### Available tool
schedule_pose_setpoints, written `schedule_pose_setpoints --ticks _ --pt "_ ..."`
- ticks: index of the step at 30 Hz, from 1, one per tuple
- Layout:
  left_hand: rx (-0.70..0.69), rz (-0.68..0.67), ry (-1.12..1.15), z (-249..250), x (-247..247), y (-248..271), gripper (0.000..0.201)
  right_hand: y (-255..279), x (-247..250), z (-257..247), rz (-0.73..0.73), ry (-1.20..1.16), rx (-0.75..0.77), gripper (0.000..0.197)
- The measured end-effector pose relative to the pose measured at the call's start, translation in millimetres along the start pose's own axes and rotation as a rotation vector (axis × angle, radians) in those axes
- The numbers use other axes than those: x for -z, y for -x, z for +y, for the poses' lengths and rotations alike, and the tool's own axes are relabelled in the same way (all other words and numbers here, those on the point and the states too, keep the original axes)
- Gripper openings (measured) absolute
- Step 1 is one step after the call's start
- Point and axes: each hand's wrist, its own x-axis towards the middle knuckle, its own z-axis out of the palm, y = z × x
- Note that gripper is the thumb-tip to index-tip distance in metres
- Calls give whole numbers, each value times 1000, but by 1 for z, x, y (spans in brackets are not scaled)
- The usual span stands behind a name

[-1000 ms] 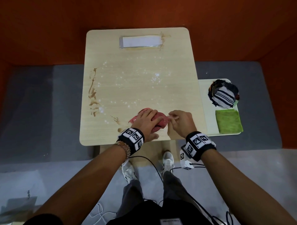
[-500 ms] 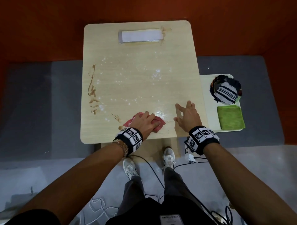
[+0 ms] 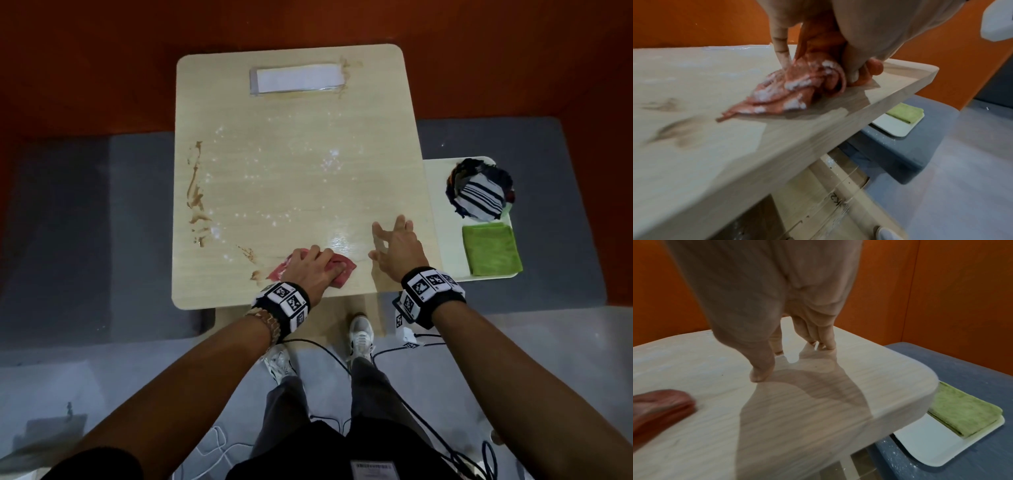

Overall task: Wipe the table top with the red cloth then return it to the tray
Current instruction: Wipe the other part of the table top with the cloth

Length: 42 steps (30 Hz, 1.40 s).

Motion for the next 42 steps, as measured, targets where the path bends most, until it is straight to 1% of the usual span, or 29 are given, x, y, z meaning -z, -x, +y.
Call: schedule_pose_setpoints --ticks 4,8,10,12,15,17,19,22,25,27,28,30,32,35,37,39,42 --pt "-68 13 -19 -25 -12 24 59 -2 0 1 -1 13 1 60" --pt "-50 -4 -20 -50 -22 53 69 -3 0 1 -19 34 -1 59" --pt "-48 -6 -18 -53 -24 56 68 -2 2 -1 -21 40 -14 58" --pt "-21 5 -12 -46 -22 46 62 -2 4 -4 -41 68 -20 58" --pt "13 50 7 -16 -10 14 56 -1 6 -8 -42 77 -23 59" --pt "8 40 27 5 1 -5 54 -1 5 -6 -37 64 -19 59" --pt "-10 38 8 10 6 -9 52 -2 4 -2 -37 67 -11 59" --pt "-25 48 -49 -22 -9 23 51 -4 0 0 -20 46 -7 60" --pt "21 19 -54 -67 -28 71 67 -3 -3 0 -17 19 -6 60" --pt "39 -38 -54 -78 -31 82 72 -3 -3 0 -5 26 -9 60" --pt "36 -54 -53 -77 -28 79 69 -3 -1 0 -5 43 -7 60" --pt "34 -19 -44 -68 -25 64 60 -2 0 -2 -16 94 7 59" --pt "34 -5 -31 -51 -20 36 53 -2 2 -3 -31 109 3 58" --pt "-17 27 14 -3 1 -12 50 -1 3 -1 -34 103 15 56" --pt "-46 30 32 25 12 -32 50 0 6 3 -35 70 16 56" --pt "-89 40 6 30 13 -33 48 -1 8 8 -41 52 21 56" --pt "-109 36 -27 0 -9 -2 50 -4 7 15 -65 34 55 57"
